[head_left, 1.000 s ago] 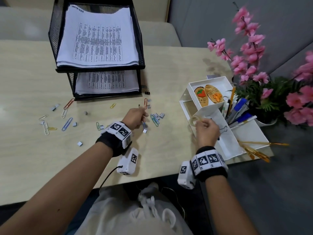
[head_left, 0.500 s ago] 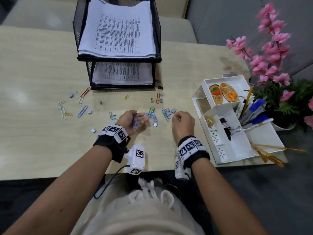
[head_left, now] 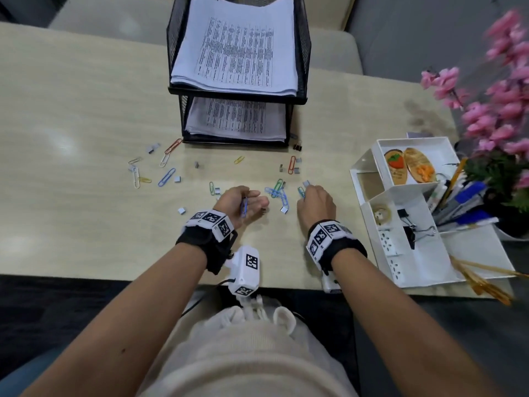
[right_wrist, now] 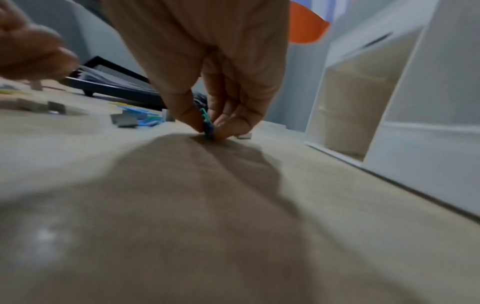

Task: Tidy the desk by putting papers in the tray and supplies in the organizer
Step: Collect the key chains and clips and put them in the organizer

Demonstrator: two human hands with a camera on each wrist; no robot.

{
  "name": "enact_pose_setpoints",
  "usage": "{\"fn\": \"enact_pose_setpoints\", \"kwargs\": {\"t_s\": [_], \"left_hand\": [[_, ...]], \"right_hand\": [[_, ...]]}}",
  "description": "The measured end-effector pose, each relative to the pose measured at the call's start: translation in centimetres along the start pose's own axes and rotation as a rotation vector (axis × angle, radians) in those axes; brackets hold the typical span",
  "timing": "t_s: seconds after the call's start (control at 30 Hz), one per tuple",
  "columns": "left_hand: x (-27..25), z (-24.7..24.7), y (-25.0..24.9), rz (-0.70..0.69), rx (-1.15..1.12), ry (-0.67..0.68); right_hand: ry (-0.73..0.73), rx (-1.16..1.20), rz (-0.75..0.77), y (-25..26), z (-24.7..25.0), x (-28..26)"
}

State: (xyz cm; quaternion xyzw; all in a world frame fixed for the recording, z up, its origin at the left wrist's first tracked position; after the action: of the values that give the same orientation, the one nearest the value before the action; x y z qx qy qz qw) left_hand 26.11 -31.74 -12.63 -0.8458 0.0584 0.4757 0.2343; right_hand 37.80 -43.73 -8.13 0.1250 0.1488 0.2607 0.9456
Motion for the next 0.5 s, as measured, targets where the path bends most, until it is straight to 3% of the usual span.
{"fn": "enact_pose_setpoints", "kwargs": {"t_s": [0.07, 0.13, 0.27, 0.4, 0.5], "left_hand": [[0.3, -0.7, 0.0, -0.007, -0.01, 0.027], [0.7, -1.4, 0.1, -0.015, -0.017, 0.047], [1.2, -2.6, 0.8, 0.005, -0.059, 0.097], [1.0, -2.0, 0.3, 0.004, -0.188, 0.084], [1.1, -0.3, -0.3, 0.001, -0.139, 0.014]], "right_hand": [[-0.07, 0.101, 0.003, 0.2, 1.1, -0.2], [-0.096, 0.349, 0.021, 1.3, 1.9, -0.5], [0.021, 0.741, 0.075, 4.9, 2.4, -1.1], [-0.156, 0.552, -0.078, 3.1, 2.6, 0.9], [0.059, 0.327, -0.182, 2.4, 0.1, 1.0]]}}
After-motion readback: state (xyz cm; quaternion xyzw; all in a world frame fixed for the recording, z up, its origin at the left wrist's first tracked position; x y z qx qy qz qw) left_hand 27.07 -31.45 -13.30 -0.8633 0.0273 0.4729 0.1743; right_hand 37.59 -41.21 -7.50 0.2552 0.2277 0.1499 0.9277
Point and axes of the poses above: each hand's wrist, its own x-axis towards the middle knuckle, its own z-axis out of the back of the hand, y = z × x, the point moved 8 cm from there along x, towards the middle knuckle, and after that the axes turned 8 degrees about z, right-handed, at the moved point
